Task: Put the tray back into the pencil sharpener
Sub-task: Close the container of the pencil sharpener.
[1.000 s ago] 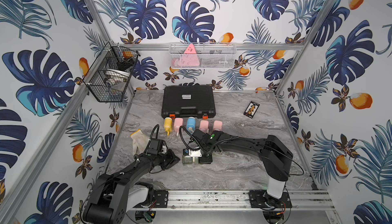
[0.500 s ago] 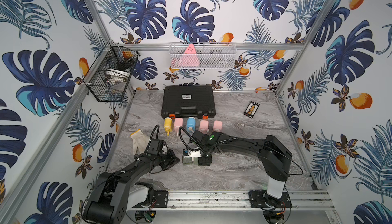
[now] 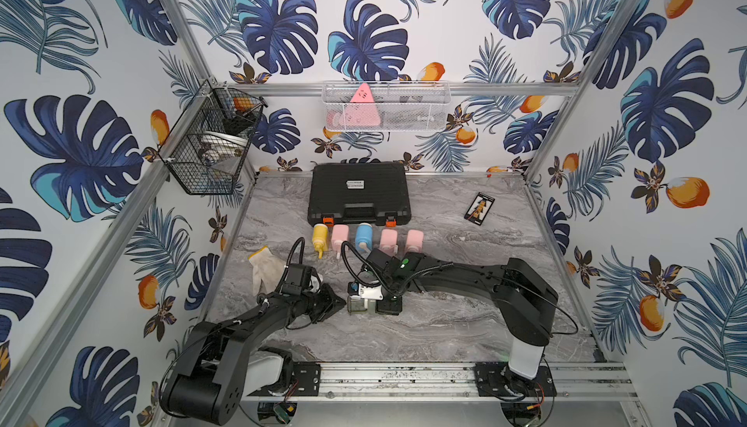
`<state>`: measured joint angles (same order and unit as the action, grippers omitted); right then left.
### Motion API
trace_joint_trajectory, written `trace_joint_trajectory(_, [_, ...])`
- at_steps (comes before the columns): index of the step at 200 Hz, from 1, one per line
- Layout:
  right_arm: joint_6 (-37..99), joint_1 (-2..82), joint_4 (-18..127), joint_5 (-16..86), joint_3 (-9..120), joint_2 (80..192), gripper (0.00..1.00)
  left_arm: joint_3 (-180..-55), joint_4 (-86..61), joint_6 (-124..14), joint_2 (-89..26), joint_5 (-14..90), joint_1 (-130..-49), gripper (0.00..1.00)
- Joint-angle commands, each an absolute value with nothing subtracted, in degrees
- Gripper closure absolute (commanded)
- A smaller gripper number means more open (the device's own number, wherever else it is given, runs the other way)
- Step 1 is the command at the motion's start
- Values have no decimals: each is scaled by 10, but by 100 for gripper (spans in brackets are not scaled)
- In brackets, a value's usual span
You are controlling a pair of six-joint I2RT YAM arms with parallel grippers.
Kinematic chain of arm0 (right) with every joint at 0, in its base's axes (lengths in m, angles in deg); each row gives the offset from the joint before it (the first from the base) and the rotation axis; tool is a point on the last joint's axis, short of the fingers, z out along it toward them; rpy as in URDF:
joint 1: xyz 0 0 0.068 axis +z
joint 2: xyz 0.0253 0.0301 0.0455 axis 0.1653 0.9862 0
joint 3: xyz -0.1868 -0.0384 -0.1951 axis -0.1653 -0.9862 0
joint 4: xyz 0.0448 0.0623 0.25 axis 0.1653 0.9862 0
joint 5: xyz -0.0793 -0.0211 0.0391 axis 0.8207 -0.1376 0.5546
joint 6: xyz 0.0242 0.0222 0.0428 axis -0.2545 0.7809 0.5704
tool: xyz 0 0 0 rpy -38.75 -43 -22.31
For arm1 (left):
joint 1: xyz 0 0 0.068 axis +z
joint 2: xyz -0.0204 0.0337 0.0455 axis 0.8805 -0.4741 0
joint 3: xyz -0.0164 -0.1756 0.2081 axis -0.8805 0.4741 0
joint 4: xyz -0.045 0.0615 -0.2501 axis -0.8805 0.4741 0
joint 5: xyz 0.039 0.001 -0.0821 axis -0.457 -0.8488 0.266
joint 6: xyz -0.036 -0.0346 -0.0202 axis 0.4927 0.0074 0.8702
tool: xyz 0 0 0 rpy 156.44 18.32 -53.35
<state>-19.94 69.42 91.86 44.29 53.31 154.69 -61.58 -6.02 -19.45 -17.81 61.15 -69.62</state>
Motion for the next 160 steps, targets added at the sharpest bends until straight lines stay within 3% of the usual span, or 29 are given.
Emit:
trace_joint_trajectory(1, [-190,695,880,451,528,1546,42,-616,-67,-189,-180,610,-697,82])
trace_joint_trajectory(50, [-184,695,849,437,525,1544,46,-612,-79,-184,-181,615,-697,81])
trace_joint_trajectory(160, [-175,697,814,389,509,1536,46,-619,-81,-186,-194,608,-717,82])
